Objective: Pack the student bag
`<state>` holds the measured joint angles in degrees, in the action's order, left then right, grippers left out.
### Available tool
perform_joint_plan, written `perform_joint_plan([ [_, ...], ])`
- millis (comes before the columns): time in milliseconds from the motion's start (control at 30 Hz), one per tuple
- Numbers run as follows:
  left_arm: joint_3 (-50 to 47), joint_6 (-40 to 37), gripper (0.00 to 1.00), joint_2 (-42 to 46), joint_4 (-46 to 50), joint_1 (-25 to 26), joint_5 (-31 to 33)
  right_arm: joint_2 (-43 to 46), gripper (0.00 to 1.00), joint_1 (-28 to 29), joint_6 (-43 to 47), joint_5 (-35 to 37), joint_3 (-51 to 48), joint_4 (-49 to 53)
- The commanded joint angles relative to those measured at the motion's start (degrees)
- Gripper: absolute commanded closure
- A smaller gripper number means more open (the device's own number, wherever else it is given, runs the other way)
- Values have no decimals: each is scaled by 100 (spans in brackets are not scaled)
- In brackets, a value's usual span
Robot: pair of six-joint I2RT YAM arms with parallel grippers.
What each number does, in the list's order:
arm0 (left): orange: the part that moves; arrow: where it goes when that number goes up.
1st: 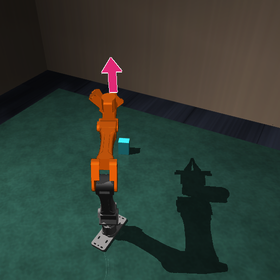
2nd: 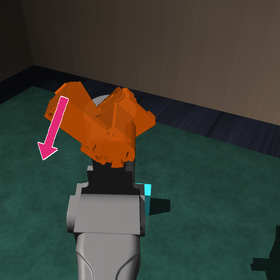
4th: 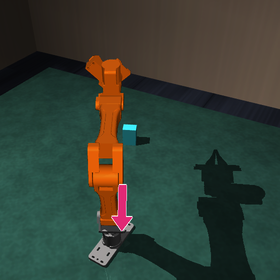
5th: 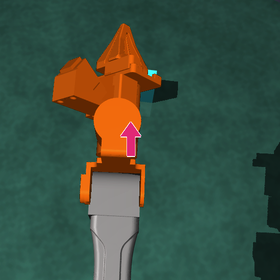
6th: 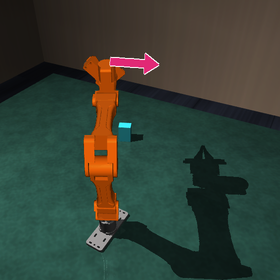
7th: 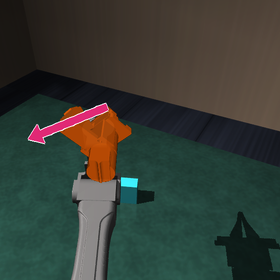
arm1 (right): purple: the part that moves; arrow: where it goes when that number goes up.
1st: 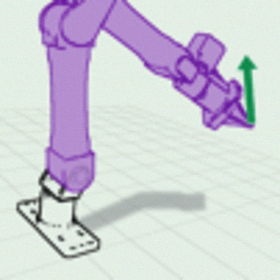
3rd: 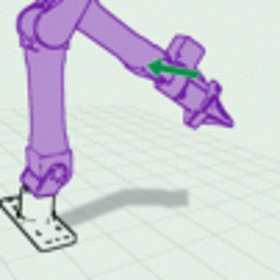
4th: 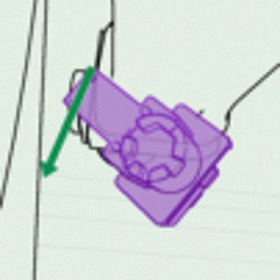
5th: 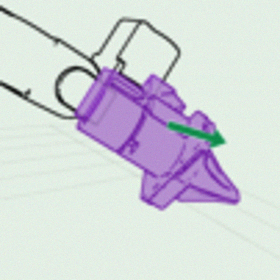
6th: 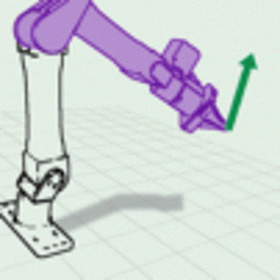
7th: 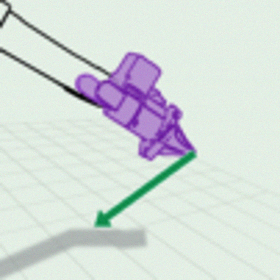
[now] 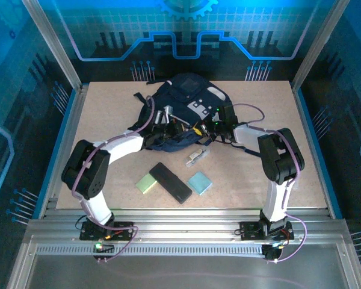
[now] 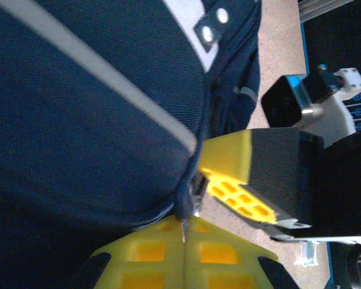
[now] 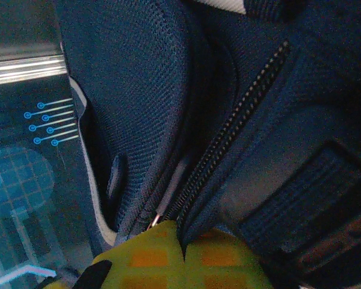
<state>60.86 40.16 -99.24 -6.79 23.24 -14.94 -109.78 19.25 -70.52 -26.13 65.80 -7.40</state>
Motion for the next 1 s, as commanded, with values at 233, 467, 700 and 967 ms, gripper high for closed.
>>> perform_joint_plan([
  [233,-927,-285,100,1018,-156,-1441,601,428,100,-640,829,252,-263,173],
  [467,-720,51,79,951,-485,-874,470,406,100,-411,744,85,-157,22],
  [700,47,-113,53,415,-476,-25,396,251,100,-147,637,-62,39,-117],
  [967,1183,-643,44,-493,786,431,524,158,100,82,605,-48,209,-183],
])
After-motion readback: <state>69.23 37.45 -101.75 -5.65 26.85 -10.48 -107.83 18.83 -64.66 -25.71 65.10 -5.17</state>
